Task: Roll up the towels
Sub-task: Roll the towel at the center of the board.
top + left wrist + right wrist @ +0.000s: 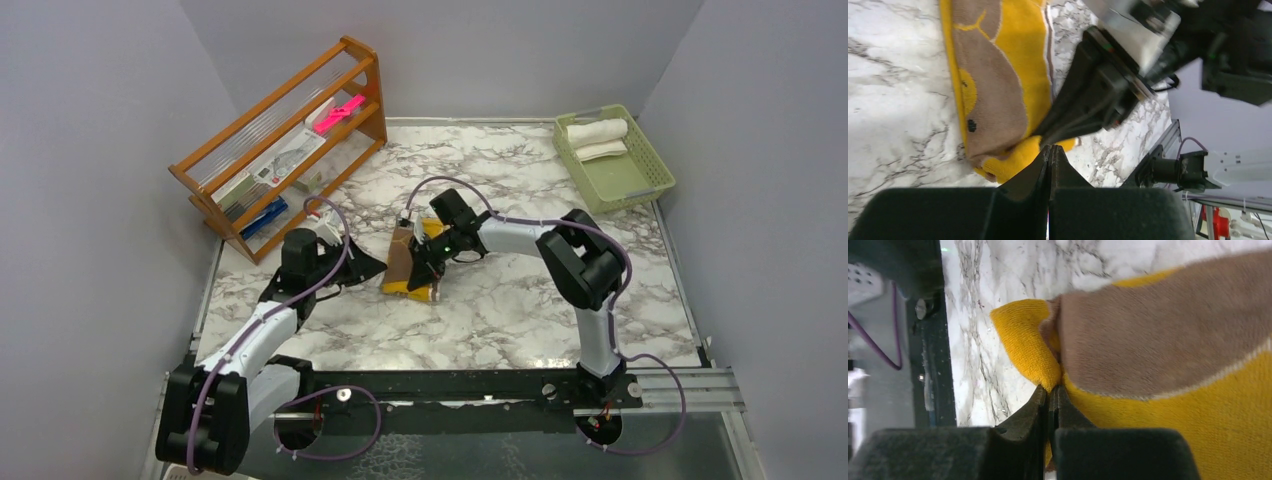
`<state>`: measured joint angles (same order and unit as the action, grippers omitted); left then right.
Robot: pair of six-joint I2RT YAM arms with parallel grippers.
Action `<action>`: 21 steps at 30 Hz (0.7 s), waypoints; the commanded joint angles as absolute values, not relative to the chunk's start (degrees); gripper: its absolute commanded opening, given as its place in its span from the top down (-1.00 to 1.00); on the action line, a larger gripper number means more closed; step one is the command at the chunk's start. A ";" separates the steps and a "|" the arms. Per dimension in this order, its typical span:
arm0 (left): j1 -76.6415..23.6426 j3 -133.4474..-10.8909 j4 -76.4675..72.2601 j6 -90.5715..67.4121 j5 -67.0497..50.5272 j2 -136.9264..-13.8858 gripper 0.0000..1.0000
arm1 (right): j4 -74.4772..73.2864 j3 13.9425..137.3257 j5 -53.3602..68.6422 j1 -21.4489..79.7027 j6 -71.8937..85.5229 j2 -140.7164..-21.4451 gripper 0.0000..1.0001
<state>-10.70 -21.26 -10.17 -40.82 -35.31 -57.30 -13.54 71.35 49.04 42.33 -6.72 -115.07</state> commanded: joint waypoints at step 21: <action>-22.47 -18.21 -32.11 -41.85 -32.53 -79.10 1.00 | -9.65 72.56 58.10 35.60 13.03 -129.36 0.99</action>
